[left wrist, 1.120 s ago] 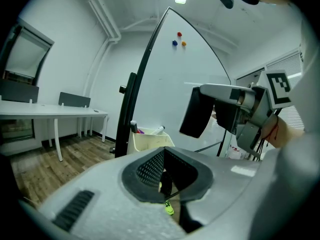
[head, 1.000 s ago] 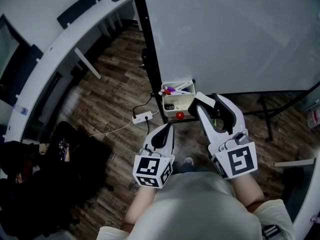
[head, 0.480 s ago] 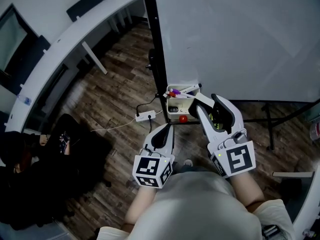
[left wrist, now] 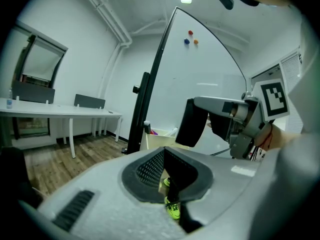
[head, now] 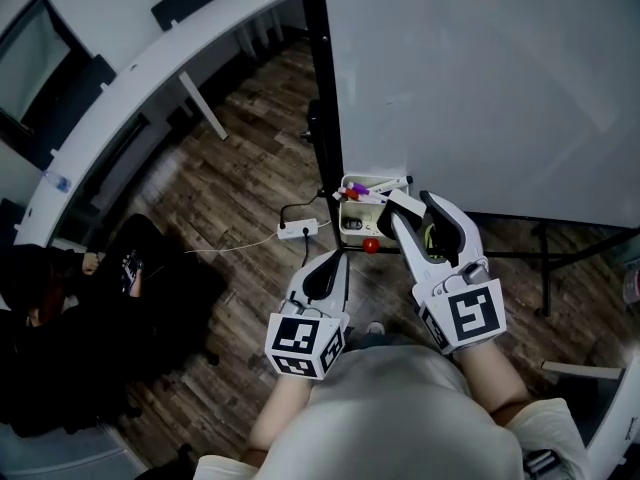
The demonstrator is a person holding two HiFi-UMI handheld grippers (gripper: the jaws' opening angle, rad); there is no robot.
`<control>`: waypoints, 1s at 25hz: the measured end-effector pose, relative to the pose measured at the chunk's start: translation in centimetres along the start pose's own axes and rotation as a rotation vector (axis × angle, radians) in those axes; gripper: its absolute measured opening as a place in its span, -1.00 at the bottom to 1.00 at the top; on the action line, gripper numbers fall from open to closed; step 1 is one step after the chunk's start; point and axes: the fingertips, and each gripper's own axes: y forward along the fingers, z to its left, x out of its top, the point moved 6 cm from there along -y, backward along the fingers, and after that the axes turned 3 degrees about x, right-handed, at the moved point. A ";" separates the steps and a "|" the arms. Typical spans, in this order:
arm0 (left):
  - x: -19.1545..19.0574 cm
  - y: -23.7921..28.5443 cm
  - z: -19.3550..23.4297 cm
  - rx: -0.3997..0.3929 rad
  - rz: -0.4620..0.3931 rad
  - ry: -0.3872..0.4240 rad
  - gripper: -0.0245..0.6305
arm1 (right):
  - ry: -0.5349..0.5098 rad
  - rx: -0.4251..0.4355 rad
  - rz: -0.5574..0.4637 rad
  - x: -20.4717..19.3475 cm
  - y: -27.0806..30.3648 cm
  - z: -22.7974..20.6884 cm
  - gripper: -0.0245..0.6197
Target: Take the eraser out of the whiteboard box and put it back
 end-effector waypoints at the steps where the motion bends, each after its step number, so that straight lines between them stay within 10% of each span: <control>1: 0.0 0.1 0.0 0.005 0.001 -0.001 -0.93 | 0.004 0.005 0.003 -0.1 0.2 -0.1 -0.34; 25: -0.6 1.9 0.7 0.084 0.008 -0.036 -0.93 | 0.034 0.090 0.105 -4.3 2.6 -1.5 -0.34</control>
